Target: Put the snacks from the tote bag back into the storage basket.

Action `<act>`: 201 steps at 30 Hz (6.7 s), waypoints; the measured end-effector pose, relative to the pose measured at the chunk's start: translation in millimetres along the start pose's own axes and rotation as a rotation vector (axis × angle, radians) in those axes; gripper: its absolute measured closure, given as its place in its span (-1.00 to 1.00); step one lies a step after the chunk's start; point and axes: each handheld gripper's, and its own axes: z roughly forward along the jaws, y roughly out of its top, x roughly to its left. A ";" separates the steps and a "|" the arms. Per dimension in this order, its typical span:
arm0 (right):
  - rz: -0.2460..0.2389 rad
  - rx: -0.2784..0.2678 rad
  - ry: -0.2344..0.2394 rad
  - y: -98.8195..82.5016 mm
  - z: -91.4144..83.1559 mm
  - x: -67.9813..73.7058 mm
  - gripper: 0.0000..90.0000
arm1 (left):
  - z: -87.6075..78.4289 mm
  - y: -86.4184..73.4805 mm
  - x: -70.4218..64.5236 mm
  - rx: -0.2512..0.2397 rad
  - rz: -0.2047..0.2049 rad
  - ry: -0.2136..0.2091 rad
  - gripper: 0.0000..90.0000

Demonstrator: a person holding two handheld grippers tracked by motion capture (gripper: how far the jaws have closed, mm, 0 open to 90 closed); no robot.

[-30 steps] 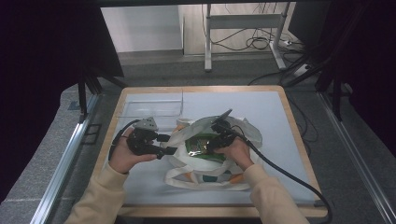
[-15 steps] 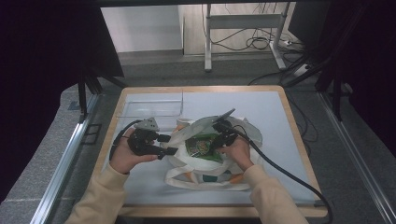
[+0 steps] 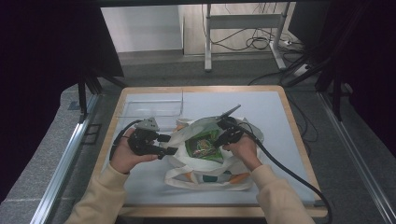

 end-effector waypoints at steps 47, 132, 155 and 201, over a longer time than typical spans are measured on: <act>-0.216 -0.240 -0.021 -22.4 -105.8 -10.5 0.98 | -9.9 3.5 -2.4 -0.045 0.004 -0.008 -0.13; -0.522 -0.499 0.060 -14.3 -128.9 18.2 0.09 | 19.8 64.1 7.6 0.106 0.096 -0.142 0.62; -0.338 -0.494 0.116 -52.5 -86.6 5.7 -0.32 | 10.4 53.2 10.6 -0.011 0.042 -0.122 0.62; -0.436 -0.568 0.365 -43.9 -44.3 17.3 0.60 | 21.2 45.2 8.3 -0.078 0.056 -0.095 0.07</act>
